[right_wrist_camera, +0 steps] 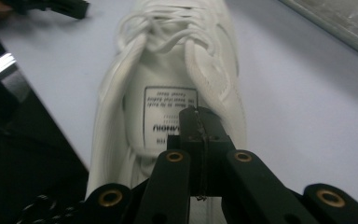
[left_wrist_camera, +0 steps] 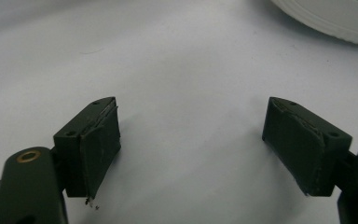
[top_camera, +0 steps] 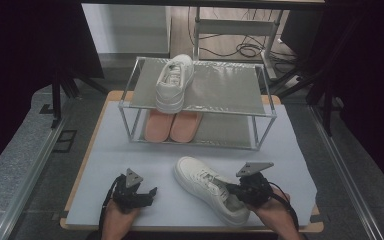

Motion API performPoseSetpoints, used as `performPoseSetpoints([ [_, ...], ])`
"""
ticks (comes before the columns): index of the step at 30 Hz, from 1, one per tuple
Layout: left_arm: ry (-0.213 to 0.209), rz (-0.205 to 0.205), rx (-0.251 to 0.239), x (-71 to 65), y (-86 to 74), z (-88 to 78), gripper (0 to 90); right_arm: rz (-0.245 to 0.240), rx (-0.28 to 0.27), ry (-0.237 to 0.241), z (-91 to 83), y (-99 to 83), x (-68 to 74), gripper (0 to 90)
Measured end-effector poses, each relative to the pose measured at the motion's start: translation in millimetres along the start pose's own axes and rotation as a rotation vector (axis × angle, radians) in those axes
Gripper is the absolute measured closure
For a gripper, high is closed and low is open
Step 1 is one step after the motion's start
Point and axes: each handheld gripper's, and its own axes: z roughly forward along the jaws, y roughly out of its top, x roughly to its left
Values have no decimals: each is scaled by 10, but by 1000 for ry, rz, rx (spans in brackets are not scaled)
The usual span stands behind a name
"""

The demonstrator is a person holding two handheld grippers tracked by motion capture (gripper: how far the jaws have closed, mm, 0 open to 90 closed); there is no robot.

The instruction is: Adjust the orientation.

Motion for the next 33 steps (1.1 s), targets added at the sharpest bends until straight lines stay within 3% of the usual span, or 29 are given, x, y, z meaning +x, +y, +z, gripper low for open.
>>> performPoseSetpoints([
  [5, 0, -5, -3, -2, 0, 2, 189, 4, 17, -51, 35, 88, -172, 900],
  [10, 1, 2, 1, 2, 1, 0, 189, 11, 28, -69, 74, 164, -337, 900],
  [17, 1, -1, -2, 0, 1, 2, 189, -29, 41, -52, -25, 187, -337, 900],
  [21, 0, -4, -2, -1, 1, 2, 189, -11, 25, -36, -125, 154, -353, 900],
  [26, -1, -5, 0, -1, 1, 2, 189, -20, -1, -11, -256, 100, -210, 900],
  [30, -1, 0, 2, 1, 1, 0, 189, -46, -27, 18, -387, 87, 12, 900],
  [33, 0, 1, 1, 0, 1, 0, 189, -79, -38, 50, -353, 85, 213, 900],
])
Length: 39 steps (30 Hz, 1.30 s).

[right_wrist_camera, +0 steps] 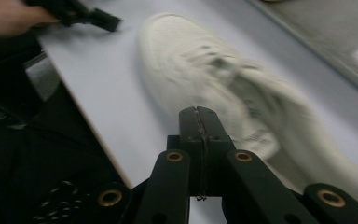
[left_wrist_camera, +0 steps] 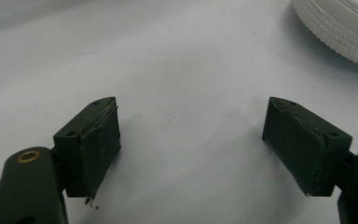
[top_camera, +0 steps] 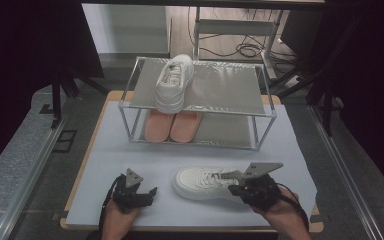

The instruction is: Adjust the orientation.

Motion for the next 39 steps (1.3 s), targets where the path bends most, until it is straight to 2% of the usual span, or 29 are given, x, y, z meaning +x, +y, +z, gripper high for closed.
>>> performPoseSetpoints([
  [3, 0, 0, -1, -1, 0, 0, 189, -17, -2, 31, 162, 3, 142, 900],
  [7, 0, 1, -1, -1, -1, 0, 190, -21, -1, 56, 491, -3, 284, 900],
  [10, 0, 0, -2, 0, -1, 0, 190, -11, -9, 76, 685, -20, 348, 900],
  [14, 1, 2, -2, -1, -1, -1, 191, -6, -8, 67, 934, -55, 402, 900],
  [17, 1, 2, -2, -1, -2, -1, 192, -1, 0, 47, 1093, -65, 402, 900],
  [19, 0, 2, -2, -1, -1, -1, 192, -8, -1, 11, 1159, -57, 391, 900],
  [22, 1, 2, -2, -1, -2, -1, 192, 6, -13, 19, 1215, -35, 357, 900],
  [24, 0, 2, -2, -1, -2, -1, 192, -17, -14, -24, 1246, -6, 372, 900],
  [26, 1, 2, -2, -2, -2, -1, 192, -20, -15, -46, 1283, 32, 358, 900],
  [34, 1, -1, -5, -4, -2, 1, 193, 19, -20, -127, 1430, 228, 197, 900],
  [39, 0, -1, -5, -4, -2, 0, 195, 42, -15, -147, 1502, 297, 105, 900],
])
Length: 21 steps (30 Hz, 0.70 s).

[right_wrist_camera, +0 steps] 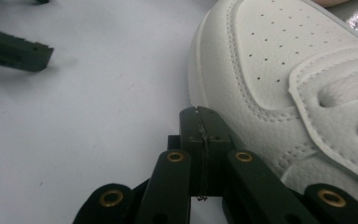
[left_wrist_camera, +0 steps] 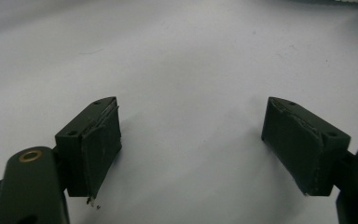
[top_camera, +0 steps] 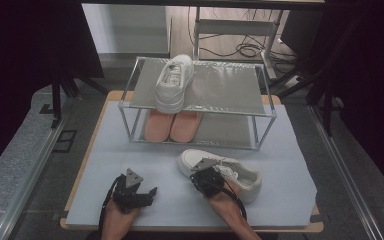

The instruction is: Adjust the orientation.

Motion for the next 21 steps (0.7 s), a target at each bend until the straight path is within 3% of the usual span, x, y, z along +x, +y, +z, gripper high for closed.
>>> performPoseSetpoints([
  [4, 0, 0, 0, 0, 0, 0, 195, 6, -1, 49, -42, 3, 49, 900],
  [10, 1, 3, -3, -2, 0, 0, 195, -5, -11, 155, -317, 83, 73, 847],
  [16, 0, 0, -1, -2, 0, 0, 195, -6, -15, 205, -671, 170, -67, 799],
  [21, 0, 0, 2, -1, 1, -1, 194, -1, -22, 193, -944, 195, -290, 783],
])
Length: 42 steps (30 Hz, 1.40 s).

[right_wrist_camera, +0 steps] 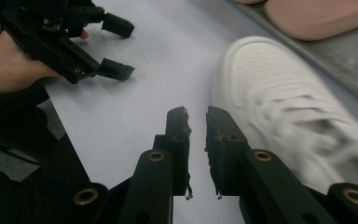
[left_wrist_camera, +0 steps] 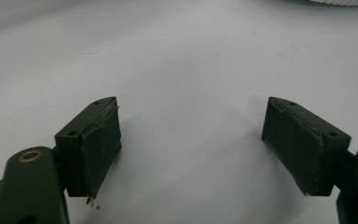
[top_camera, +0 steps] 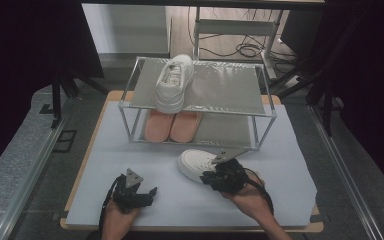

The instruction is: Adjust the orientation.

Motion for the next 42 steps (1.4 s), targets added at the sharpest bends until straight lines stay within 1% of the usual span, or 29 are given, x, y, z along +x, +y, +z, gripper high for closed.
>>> performPoseSetpoints([
  [3, 0, -1, 0, 0, 0, 0, 194, 4, -1, -21, -136, -8, -121, 771],
  [8, -1, 2, 0, 3, 1, 1, 194, 17, 1, -79, -374, -52, -373, 753],
  [12, 0, 1, 0, 3, 1, 1, 194, 29, 18, -132, -488, -110, -564, 758],
  [14, 0, 1, -1, 3, 0, 2, 194, 46, 24, -157, -524, -160, -662, 778],
  [15, 0, 1, -2, 3, 0, 2, 194, 54, 30, -178, -547, -205, -725, 798],
  [16, 0, 1, -2, 3, 0, 2, 194, 55, 31, -189, -555, -222, -747, 814],
  [20, 0, -1, -4, 2, -1, 3, 194, 102, 41, -257, -626, -409, -912, 894],
  [21, 0, 5, 1, 6, 0, 0, 193, 112, 44, -271, -636, -452, -936, 899],
  [24, 0, 5, 1, 6, 0, 0, 193, 147, 52, -308, -662, -646, -1023, 900],
  [26, -1, 2, 2, 4, 0, 0, 193, 179, 54, -303, -646, -786, -1076, 900],
  [28, 0, 2, 1, 4, 0, 0, 193, 196, 65, -290, -598, -886, -1084, 900],
  [32, 0, 2, 2, 4, -1, 0, 194, 202, 68, -256, -498, -997, -1043, 900],
  [33, 0, 3, 2, 4, -1, 0, 193, 205, 58, -263, -498, -1006, -1031, 900],
  [34, 0, 3, 2, 4, 0, 0, 193, 209, 56, -256, -501, -1011, -1026, 900],
  [36, 0, 3, 2, 4, 0, 0, 193, 224, 50, -227, -505, -1030, -1000, 900],
  [37, 0, 3, 1, 4, -1, 1, 193, 227, 48, -216, -504, -1039, -966, 900],
  [39, 0, 2, 1, 4, 0, 1, 193, 216, 49, -191, -496, -1053, -869, 900],
  [40, 0, 3, 1, 4, 0, 1, 193, 211, 47, -171, -488, -1058, -819, 900],
  [42, 1, 4, 1, 2, -1, 1, 193, 189, 48, -144, -452, -1060, -714, 900],
])
